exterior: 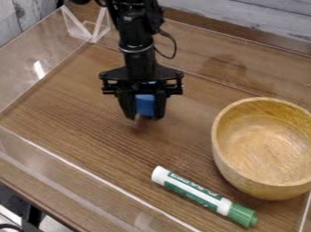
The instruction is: Put the blue block in the brown bowl
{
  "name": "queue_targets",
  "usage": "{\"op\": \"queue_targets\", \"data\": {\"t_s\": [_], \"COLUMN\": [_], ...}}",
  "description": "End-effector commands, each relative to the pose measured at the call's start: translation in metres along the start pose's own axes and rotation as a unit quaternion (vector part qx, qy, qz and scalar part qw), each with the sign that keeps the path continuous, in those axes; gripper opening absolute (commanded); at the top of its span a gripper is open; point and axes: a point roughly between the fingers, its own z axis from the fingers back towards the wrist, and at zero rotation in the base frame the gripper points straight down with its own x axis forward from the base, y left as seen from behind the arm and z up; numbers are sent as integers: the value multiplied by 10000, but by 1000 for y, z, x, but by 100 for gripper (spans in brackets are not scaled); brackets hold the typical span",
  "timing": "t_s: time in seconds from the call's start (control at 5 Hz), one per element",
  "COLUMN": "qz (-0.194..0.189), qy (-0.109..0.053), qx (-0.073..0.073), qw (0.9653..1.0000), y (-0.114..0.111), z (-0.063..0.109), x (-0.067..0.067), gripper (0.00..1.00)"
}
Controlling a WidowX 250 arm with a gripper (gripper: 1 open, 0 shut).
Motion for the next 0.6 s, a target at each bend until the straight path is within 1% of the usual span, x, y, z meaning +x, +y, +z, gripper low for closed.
{"op": "queue_targets", "data": {"t_s": [0.0,0.2,0.4], "qz": [-172,-312,-465], "qy": [-398,-421,-461], "qx": [-35,27,56], "qw": [9991,9986,9978], "y": [-7,-11,-18], "z": [26,35,46], "x": [11,8,3], "gripper": [0,0,0]}}
